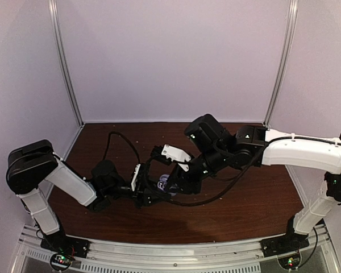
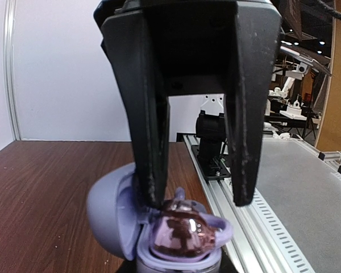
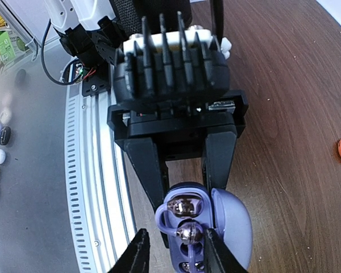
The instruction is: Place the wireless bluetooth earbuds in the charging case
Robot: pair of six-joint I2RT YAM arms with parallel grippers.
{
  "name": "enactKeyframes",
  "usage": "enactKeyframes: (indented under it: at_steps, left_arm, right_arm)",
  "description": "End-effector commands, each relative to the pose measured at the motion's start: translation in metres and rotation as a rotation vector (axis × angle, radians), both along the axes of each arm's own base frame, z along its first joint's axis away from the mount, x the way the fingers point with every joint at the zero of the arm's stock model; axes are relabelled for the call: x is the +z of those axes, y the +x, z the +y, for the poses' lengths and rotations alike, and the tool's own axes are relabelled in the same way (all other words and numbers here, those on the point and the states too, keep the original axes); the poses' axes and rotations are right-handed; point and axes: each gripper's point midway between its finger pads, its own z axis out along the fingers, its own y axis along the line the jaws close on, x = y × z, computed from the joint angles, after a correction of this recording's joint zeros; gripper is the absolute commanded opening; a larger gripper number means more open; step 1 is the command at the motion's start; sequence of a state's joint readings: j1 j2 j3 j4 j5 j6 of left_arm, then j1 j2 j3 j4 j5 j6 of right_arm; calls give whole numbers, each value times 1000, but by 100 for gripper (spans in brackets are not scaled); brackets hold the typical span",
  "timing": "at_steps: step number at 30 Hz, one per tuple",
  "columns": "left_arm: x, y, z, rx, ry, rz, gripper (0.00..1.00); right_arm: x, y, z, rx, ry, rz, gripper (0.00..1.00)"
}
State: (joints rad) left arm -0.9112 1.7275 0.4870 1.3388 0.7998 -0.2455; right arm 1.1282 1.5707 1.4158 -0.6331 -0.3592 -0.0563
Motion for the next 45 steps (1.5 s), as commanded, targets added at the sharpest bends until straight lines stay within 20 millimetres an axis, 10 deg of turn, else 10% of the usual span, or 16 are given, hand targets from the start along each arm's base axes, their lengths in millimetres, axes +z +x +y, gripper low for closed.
enactKeyframes:
  at_steps: [1, 22, 45]
  left_arm:
    - [20, -6, -2, -32, -83, -59, 0]
    - [35, 2, 3, -3, -143, -9, 0]
    - [39, 2, 4, 1, -154, -19, 0]
  right_arm:
    - [34, 4, -1, -12, 89, -62, 35]
    - [69, -8, -5, -73, 186, -378, 41]
    - [38, -18, 16, -73, 72, -529, 57]
